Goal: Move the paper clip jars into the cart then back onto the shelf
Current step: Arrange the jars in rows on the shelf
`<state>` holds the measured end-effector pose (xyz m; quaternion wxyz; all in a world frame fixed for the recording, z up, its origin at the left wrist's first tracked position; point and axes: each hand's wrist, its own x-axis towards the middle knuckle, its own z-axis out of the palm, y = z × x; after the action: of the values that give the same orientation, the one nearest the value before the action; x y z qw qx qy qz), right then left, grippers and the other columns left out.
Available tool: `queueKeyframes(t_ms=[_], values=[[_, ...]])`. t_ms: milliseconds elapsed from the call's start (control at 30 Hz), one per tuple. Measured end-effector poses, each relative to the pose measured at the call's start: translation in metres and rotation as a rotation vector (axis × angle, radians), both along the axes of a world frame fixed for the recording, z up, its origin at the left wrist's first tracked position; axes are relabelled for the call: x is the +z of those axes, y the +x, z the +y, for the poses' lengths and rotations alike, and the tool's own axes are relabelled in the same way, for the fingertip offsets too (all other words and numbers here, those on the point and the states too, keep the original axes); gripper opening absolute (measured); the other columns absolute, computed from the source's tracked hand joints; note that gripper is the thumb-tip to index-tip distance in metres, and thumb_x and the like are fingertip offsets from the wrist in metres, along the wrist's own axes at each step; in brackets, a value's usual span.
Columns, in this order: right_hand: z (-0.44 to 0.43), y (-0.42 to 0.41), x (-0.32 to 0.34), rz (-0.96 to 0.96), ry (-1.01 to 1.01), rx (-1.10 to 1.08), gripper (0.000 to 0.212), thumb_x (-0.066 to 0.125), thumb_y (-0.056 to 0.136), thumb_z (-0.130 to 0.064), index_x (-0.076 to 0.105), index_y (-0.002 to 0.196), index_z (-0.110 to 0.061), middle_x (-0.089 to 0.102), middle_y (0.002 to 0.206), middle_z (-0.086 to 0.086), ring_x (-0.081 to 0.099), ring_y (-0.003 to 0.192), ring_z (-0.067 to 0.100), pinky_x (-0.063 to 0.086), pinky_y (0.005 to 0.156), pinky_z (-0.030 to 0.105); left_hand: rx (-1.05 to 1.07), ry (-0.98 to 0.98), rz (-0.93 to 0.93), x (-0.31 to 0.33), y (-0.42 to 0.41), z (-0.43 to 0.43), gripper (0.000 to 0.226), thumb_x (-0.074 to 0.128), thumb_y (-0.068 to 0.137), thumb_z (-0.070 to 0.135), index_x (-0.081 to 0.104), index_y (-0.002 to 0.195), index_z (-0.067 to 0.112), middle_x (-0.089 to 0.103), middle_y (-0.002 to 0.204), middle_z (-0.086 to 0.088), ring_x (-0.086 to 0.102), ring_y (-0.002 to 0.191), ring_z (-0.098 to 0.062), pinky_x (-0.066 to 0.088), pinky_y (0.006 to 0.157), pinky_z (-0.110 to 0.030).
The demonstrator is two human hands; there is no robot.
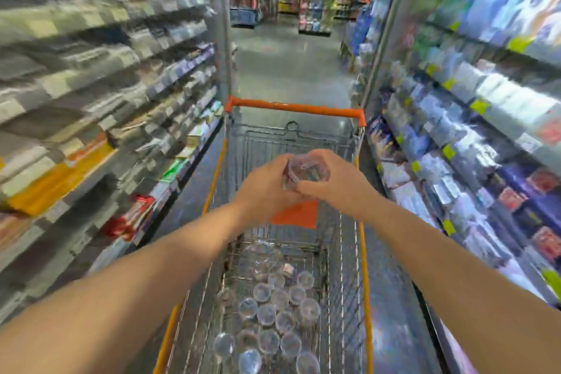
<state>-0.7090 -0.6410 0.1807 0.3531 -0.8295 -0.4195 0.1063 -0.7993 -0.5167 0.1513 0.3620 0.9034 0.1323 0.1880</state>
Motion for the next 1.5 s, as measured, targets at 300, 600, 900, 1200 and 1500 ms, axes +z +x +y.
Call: queueKeyframes(t_ms=[300,600,900,1200,1500], values=[[-0.015,-0.019,0.092,-0.093,0.145,0.233,0.062,0.065,0.078,-0.051,0.046,0.13,-0.023,0.052,0.108,-0.014,0.052,0.1,0.006,0.036,0.078,0.021,0.251,0.189,-0.076,0.095,-0.045,-0.028,0.052,0.071,0.078,0.034,0.048,0.123,0.024,0.062,0.106,0.008,0.057,0.094,-0.011,0.046,0.075,-0.028],[0.032,-0.107,0.148,-0.213,0.14,0.626,0.065,0.057,0.077,-0.063,0.048,0.124,-0.019,0.059,0.107,-0.006,0.053,0.088,0.009,0.041,0.067,0.018,0.604,0.275,-0.036,0.143,-0.166,-0.02,0.06,0.074,0.075,0.031,0.047,0.128,0.024,0.06,0.117,0.004,0.056,0.105,-0.015,0.044,0.079,-0.025],[0.101,-0.261,0.176,-0.27,0.233,0.931,0.071,0.055,0.077,-0.066,0.047,0.131,-0.021,0.059,0.122,-0.001,0.054,0.101,0.015,0.042,0.077,0.027,0.925,0.285,-0.032,0.177,-0.337,-0.009,0.057,0.076,0.068,0.046,0.051,0.116,0.028,0.057,0.098,0.014,0.055,0.093,-0.005,0.041,0.071,-0.009],[0.179,-0.459,0.201,-0.199,0.404,1.152,0.048,0.064,0.072,-0.057,0.049,0.113,-0.038,0.055,0.096,-0.017,0.052,0.083,-0.001,0.043,0.067,0.019,1.078,0.355,-0.093,0.202,-0.538,0.02,0.036,0.068,0.078,0.042,0.052,0.109,0.044,0.06,0.099,0.023,0.057,0.091,0.004,0.049,0.079,-0.022],[0.253,-0.654,0.221,-0.106,0.495,1.366,0.056,0.066,0.068,-0.057,0.048,0.116,-0.035,0.058,0.093,-0.009,0.057,0.08,0.006,0.043,0.063,0.023,1.28,0.47,-0.034,0.227,-0.718,0.05,0.042,0.063,0.083,0.035,0.05,0.123,0.03,0.062,0.108,0.013,0.058,0.095,-0.001,0.051,0.085,-0.029]])
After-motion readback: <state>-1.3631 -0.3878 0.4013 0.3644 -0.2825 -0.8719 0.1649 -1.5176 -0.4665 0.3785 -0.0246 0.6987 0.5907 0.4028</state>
